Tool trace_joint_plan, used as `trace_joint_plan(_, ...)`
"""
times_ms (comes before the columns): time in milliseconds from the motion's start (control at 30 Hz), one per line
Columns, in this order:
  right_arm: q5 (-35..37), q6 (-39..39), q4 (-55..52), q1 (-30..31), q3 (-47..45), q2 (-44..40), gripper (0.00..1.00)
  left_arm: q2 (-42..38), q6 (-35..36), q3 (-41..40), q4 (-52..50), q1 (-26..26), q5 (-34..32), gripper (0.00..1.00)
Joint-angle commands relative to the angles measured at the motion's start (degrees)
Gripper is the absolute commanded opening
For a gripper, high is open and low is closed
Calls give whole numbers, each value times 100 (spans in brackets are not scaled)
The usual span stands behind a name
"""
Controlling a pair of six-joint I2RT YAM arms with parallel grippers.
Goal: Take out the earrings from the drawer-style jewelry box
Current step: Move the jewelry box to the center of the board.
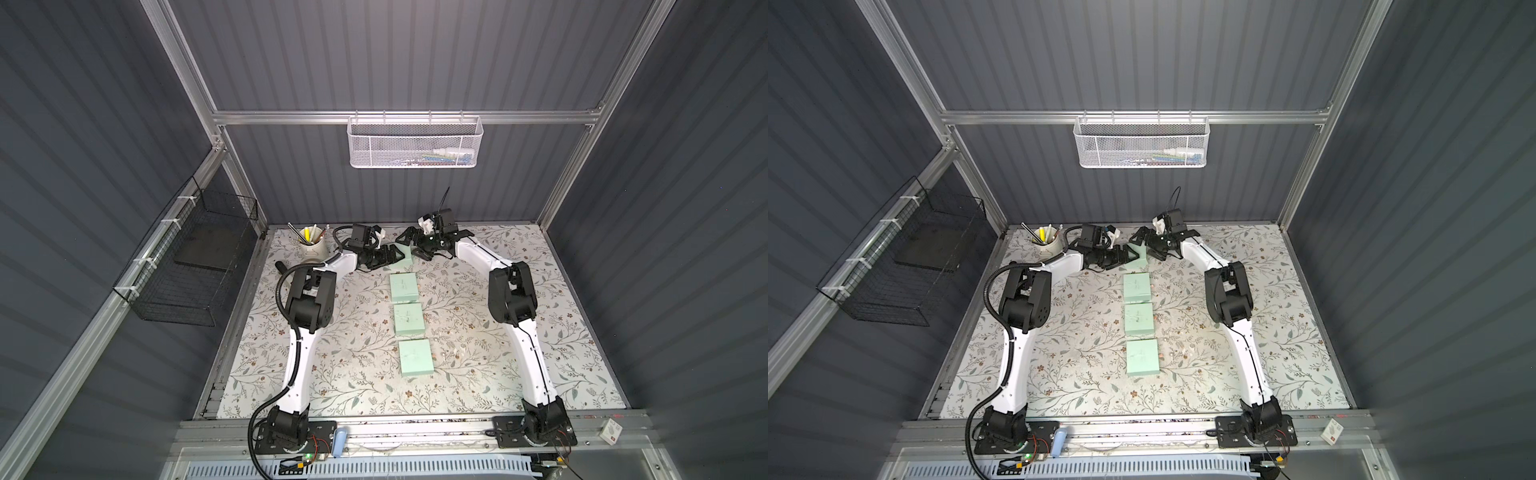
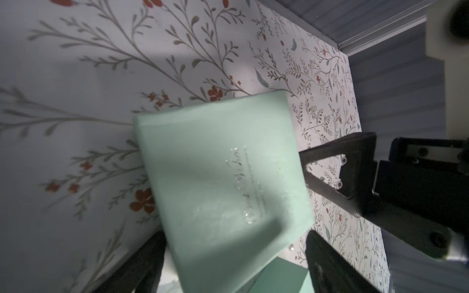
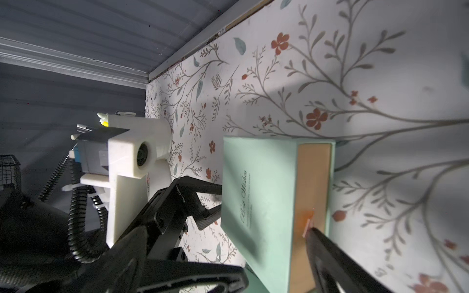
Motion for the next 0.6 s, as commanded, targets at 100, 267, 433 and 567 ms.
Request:
trace_joint_plan(100, 178, 87, -80, 35, -151, 46, 97, -250, -120, -243, -249, 32, -259, 87)
trace_joint_plan(267, 478, 178, -38, -147, -398, -194, 97, -524, -534, -691, 82, 128, -478, 88)
trace_joint_plan(433, 390, 73, -126, -257, -436, -429, 97, -856, -700, -849, 98, 190, -718, 89)
trace_joint_plan(567, 375, 11, -23, -341, -781, -739, 95, -1291, -808, -1092, 217, 253, -911, 89)
